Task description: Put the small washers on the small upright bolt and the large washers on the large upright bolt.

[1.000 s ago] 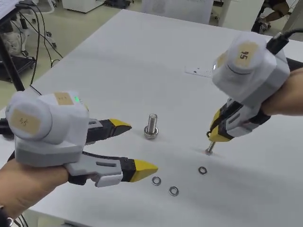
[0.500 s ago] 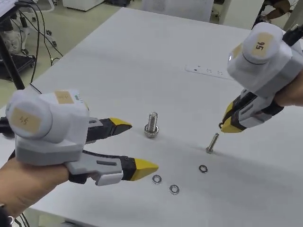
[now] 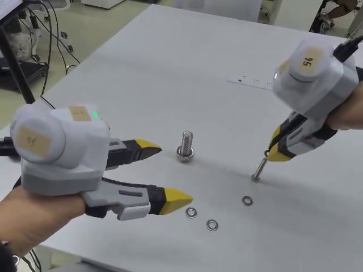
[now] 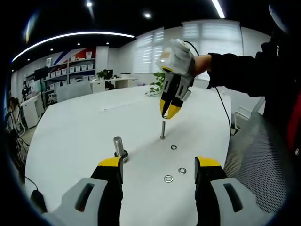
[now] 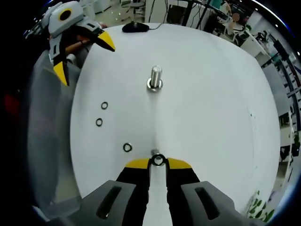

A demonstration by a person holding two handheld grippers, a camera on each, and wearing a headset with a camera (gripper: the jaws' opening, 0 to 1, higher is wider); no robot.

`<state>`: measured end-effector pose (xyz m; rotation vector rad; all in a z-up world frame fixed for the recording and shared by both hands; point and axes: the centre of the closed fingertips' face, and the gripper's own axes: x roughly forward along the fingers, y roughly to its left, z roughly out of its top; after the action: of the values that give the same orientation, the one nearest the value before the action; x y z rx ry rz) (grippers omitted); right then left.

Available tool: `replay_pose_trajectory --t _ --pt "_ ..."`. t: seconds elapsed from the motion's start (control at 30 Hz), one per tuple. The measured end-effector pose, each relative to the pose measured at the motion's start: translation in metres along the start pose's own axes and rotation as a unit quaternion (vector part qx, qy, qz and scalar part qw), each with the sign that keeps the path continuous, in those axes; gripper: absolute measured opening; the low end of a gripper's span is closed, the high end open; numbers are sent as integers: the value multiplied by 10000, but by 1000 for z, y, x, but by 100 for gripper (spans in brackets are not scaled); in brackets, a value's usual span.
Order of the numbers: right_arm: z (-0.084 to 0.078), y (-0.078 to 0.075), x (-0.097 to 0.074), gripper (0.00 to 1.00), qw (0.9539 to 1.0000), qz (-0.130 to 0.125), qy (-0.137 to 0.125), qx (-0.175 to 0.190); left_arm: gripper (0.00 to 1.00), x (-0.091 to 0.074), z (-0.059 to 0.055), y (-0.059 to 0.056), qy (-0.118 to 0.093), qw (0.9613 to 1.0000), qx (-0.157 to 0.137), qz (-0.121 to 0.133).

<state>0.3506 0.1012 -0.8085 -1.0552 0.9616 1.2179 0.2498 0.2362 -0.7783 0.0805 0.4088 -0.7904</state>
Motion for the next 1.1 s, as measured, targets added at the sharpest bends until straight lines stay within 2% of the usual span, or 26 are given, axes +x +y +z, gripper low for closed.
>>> replay_pose_trajectory --t 1.1 --pt "-5 8 17 13 9998 152 78 55 60 0 -4 0 38 10000 -42 2"
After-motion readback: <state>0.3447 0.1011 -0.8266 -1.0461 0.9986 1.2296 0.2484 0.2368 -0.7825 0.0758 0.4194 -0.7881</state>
